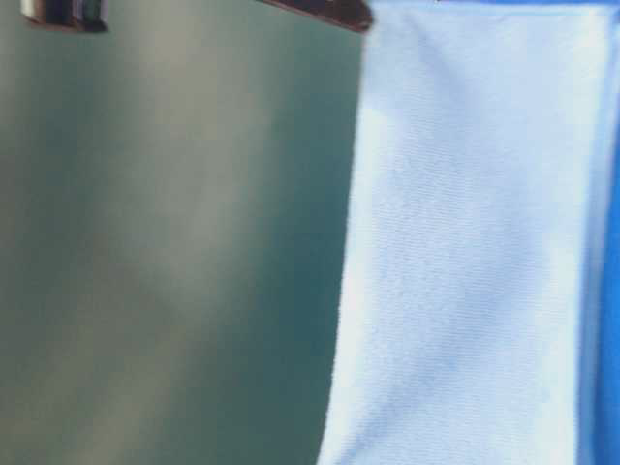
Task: Fold the light blue towel.
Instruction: 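Lift the folded towel and swing the right gripper up, left gripper down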
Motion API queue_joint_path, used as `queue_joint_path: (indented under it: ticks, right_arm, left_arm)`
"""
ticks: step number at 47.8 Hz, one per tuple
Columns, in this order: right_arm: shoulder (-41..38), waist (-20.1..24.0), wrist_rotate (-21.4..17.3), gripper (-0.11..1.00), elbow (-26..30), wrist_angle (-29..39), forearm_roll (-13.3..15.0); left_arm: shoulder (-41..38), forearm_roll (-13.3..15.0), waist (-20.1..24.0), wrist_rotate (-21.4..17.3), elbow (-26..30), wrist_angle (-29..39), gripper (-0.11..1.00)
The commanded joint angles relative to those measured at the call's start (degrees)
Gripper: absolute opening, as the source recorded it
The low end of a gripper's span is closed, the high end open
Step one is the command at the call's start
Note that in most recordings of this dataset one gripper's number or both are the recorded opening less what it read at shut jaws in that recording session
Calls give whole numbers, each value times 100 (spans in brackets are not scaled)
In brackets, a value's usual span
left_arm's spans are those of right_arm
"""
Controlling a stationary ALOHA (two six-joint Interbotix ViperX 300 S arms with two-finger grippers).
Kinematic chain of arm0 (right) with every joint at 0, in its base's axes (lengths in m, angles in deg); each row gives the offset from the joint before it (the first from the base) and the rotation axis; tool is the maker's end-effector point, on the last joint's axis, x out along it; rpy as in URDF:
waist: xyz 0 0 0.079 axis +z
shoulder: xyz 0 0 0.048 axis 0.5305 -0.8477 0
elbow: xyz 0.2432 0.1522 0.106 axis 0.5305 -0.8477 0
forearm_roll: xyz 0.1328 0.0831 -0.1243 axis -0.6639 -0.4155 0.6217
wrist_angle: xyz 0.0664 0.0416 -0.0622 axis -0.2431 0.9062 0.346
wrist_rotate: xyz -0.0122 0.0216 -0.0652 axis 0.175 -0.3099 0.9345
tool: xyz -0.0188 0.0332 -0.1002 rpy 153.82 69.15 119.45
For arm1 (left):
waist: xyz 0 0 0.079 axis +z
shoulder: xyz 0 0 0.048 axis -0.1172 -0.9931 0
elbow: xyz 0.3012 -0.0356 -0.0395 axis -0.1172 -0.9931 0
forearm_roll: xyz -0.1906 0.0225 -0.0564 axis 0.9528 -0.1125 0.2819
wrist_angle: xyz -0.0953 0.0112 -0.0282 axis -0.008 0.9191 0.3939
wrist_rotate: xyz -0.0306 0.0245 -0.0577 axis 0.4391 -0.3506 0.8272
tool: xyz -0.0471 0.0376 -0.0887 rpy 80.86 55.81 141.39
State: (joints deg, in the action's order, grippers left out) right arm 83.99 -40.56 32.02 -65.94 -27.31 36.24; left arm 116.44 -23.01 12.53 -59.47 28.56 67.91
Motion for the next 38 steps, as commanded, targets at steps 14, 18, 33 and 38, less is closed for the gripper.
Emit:
queue_joint_path:
  ticks: [14,18,33,38]
  right_arm:
    - [-158,-211,-9,0,202,-123,202]
    - [-334,-448,-9,0,316,-185,369]
    - [-1143,-1336,0,0,1055,-325,1266]
    - [-1389,-1477,9,0,1318,-422,1477]
  left_arm:
    - [-149,0,-202,53,141,-255,3]
    - [-264,9,-404,53,149,-571,3]
    - [-1081,0,-1345,-123,721,-1477,3]
    - [-1389,9,-1556,-369,1028,-1512,3]
